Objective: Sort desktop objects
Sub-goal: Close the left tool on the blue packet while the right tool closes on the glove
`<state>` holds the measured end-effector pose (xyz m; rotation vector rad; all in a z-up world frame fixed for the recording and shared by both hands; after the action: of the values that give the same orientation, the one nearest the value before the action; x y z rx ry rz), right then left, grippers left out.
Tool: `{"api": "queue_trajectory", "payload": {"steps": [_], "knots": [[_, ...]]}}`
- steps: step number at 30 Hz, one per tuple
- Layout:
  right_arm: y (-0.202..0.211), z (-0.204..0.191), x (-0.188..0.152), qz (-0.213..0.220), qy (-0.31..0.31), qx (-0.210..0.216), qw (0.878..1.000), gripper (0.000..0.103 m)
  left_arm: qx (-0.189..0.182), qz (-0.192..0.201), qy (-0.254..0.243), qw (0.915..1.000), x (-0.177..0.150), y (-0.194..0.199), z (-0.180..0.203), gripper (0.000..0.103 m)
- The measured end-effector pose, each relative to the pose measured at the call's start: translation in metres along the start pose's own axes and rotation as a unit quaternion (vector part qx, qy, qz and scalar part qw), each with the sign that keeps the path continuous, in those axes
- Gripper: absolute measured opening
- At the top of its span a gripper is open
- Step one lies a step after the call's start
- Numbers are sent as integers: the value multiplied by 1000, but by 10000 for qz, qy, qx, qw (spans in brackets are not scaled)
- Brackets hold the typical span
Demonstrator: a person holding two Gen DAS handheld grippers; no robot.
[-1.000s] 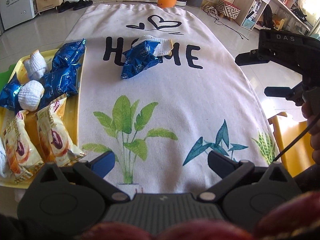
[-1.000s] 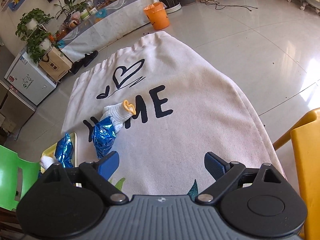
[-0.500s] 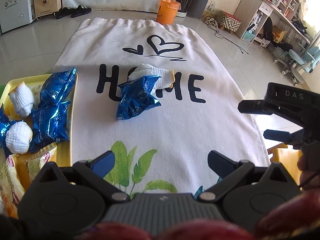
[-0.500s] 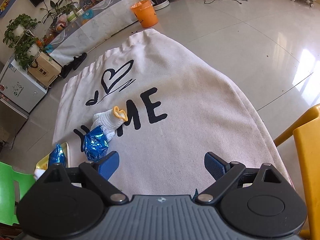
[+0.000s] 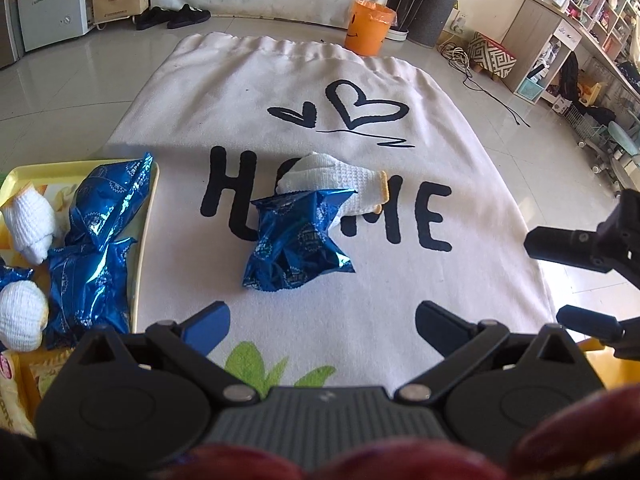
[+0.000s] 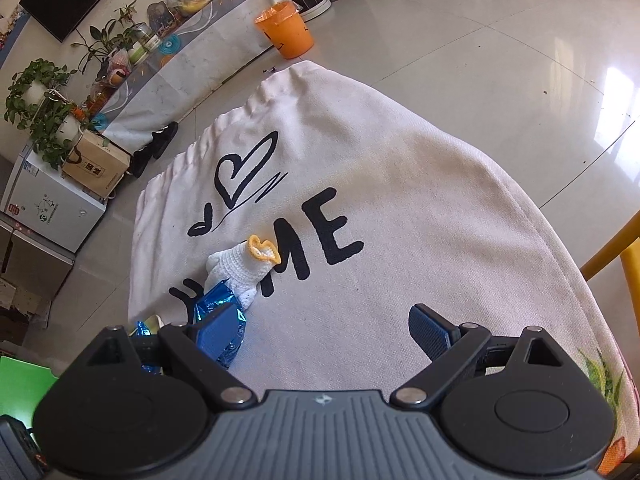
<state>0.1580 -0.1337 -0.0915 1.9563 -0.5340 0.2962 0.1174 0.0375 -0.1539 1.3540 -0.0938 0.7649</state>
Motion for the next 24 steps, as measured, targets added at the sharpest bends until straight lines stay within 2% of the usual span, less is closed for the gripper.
{"api": "queue_trajectory", "payload": {"steps": [8,13,16,19,24], "knots": [[-16,-10,9,-10,-136,17,9999,93,65,126,126,9998,19,-24,-8,102],[-27,-13,14,-26,-203,-11,9998,93,-39,128,165,9998,27,-41,-7,102],[-33,-16,18,-13,-269,4,9996,93,49,44,155,9999,29,-53,-7,102],[-39,-22,21,-4,-203,52,9998,93,-5,-16,196,9998,30,-62,-8,102],[-53,-37,22,-124,196,58,9997,93,108,21,84,9999,33,-72,-11,102]]}}
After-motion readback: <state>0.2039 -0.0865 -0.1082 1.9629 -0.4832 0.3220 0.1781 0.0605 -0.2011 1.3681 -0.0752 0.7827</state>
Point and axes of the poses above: each gripper's, at about its wrist camera, not at the fingertips, and y roughly against the way its jaws point, z to its right, x to its top, the point moved 5 cm from there along -y, roughly the way its jaws point, and after that the axes turned 4 degrees about y, right-handed, at the moved point
